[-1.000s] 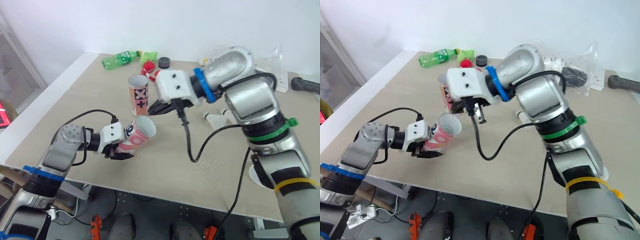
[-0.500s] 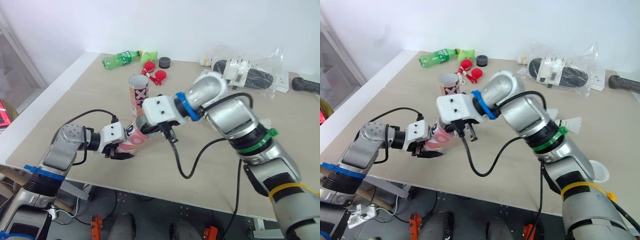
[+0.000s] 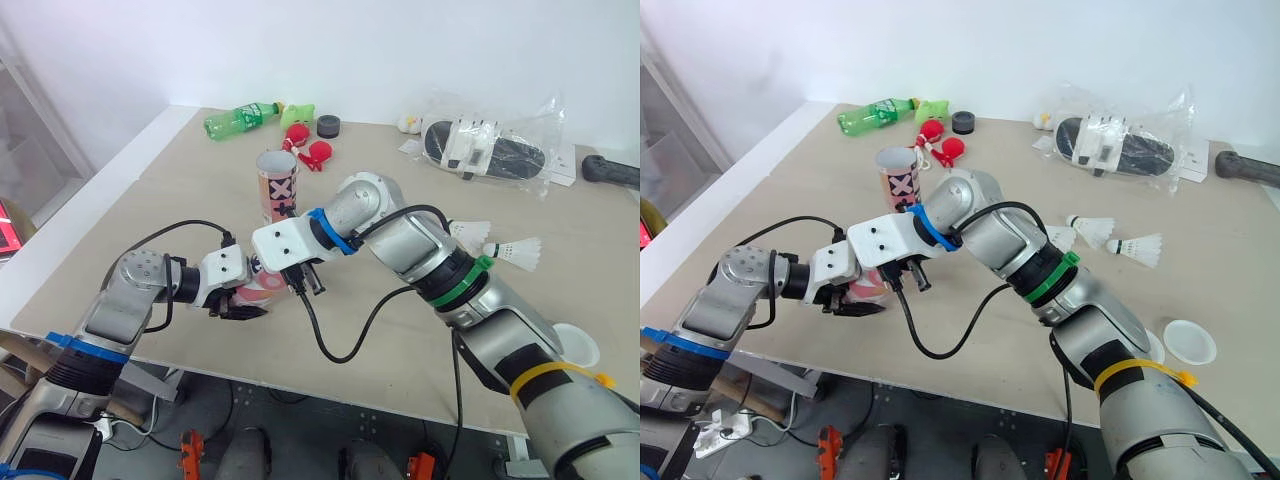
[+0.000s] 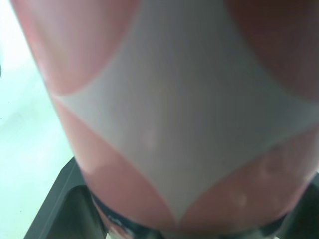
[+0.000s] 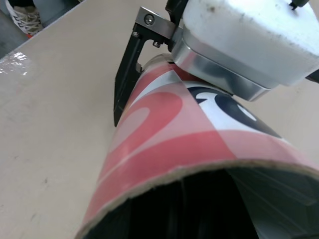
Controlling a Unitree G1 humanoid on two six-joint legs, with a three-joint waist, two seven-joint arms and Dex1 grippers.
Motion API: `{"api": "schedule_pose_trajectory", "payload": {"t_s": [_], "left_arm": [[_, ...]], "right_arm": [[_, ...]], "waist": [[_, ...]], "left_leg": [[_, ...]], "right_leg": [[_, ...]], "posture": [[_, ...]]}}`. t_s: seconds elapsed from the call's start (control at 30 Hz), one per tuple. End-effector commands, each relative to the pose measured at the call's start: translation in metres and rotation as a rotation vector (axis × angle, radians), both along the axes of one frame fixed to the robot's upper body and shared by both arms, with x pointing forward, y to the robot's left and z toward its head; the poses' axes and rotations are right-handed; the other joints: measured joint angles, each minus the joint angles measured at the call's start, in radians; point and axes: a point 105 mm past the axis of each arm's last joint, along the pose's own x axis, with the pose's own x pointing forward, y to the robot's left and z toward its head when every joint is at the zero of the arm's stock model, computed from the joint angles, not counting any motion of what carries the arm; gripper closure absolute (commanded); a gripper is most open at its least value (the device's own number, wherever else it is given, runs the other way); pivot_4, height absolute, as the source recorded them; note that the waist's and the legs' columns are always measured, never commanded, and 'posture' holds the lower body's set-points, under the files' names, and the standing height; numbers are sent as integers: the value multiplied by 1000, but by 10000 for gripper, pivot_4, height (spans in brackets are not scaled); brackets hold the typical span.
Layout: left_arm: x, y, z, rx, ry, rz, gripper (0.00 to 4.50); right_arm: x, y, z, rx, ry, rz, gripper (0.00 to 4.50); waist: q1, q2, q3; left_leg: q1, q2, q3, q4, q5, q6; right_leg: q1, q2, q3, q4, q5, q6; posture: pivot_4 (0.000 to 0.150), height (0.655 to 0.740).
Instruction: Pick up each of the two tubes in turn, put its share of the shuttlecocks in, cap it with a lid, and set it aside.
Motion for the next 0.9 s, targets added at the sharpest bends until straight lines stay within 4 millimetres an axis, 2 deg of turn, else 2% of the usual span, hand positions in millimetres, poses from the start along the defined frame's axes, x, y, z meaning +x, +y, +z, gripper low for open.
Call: {"api": "schedule_pose_trajectory", "payload": {"t_s": [0.03,0.17,0.3,0.4,0.6,0.77,0.9], "left_arm": [[-11,-15,-20,7,72,-54,14883],[-11,-16,-20,4,73,-54,14883],[-11,-16,-21,4,76,-53,14883],[-11,-16,-21,6,75,-54,14883],[-10,-16,-21,4,74,-55,14883],[-10,-19,-22,0,73,-59,14883],[-10,-19,-22,-1,71,-56,14883]], "right_arm": [[-5,10,-14,-34,-5,33,44362],[-9,13,-10,0,12,40,44362],[-4,6,18,45,5,14,44362],[-4,-4,30,27,-2,9,44362],[0,-13,35,-33,27,-29,44362],[0,-8,41,-69,79,-32,44362],[5,-11,35,-147,50,-14,44362]], "waist": [[0,0,0],[0,0,-1],[0,1,-1],[1,1,-1],[1,1,-1],[2,1,-1],[2,0,-1]], "left_leg": [[1,1,0,0,0,0],[1,3,0,-1,0,0],[1,4,0,-1,0,0],[-1,3,1,-1,0,0],[-4,0,1,-1,0,0],[-4,-1,1,-1,0,0],[-5,-1,1,-1,0,0]], "right_leg": [[0,1,0,0,0,0],[-1,3,0,0,2,-3],[-1,3,0,0,3,-5],[-2,2,0,0,3,-4],[-3,-1,0,0,0,-2],[-3,-2,-1,0,-1,-2],[-3,-4,-2,0,-1,-1]], "posture": [[1500,7400],[1500,7400],[1500,7400],[1500,7400],[1500,7400],[1500,7400],[1500,7400]]}}
